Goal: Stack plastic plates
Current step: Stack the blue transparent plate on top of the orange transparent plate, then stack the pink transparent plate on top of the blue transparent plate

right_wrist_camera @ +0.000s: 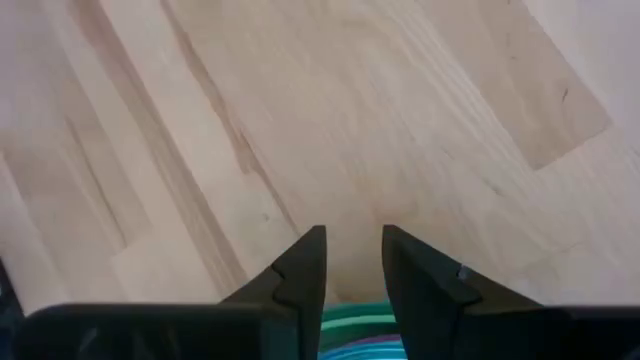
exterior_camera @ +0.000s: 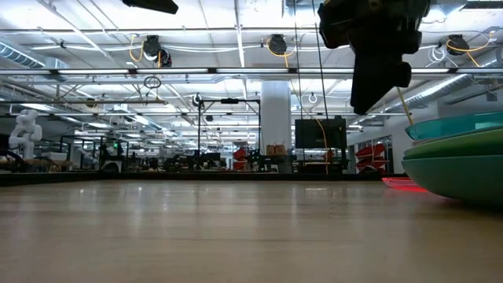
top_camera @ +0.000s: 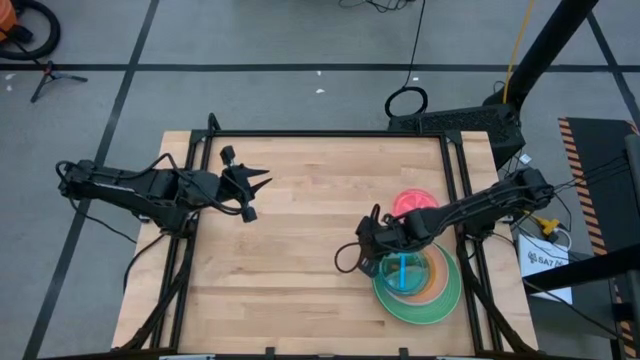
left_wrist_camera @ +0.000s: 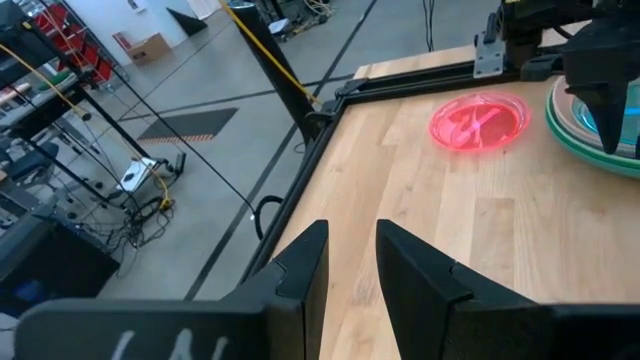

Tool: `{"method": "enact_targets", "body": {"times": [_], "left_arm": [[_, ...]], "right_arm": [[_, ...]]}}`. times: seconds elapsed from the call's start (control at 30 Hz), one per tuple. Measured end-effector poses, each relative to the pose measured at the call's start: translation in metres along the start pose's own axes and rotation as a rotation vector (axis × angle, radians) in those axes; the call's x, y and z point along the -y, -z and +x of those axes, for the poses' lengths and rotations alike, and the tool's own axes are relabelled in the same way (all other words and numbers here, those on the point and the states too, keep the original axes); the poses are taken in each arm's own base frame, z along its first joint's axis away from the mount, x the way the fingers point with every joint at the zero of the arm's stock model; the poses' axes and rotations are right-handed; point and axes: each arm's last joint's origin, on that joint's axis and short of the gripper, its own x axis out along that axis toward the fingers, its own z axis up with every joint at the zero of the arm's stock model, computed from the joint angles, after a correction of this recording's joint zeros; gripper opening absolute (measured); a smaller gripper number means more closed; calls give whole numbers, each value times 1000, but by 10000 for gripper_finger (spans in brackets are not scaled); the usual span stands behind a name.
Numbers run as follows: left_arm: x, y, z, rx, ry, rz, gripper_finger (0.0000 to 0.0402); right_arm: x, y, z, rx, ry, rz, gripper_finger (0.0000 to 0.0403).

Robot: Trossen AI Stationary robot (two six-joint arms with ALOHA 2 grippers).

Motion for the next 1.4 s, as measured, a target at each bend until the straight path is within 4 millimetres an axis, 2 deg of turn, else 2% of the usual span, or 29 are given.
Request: {"method": "enact_targets", "body": {"times": [0.33,0.8,0.93,1.13,1.4], "left_arm": [[0,1,0,-6,1,4,94],[0,1,0,-12,2,1,94],[0,1,0,-12,2,1,94],[0,1,0,-11,2,0,94],[0,1,0,-11,2,4,94]], "right_arm": [[10,15,9,-71,71,44,93],[10,35,6,-232,114,120,93],[9,36,4,-230,112,117,93],[9,29,-1,-182,116,81,93],[11,-5,-22,-88,135,118,93]]}}
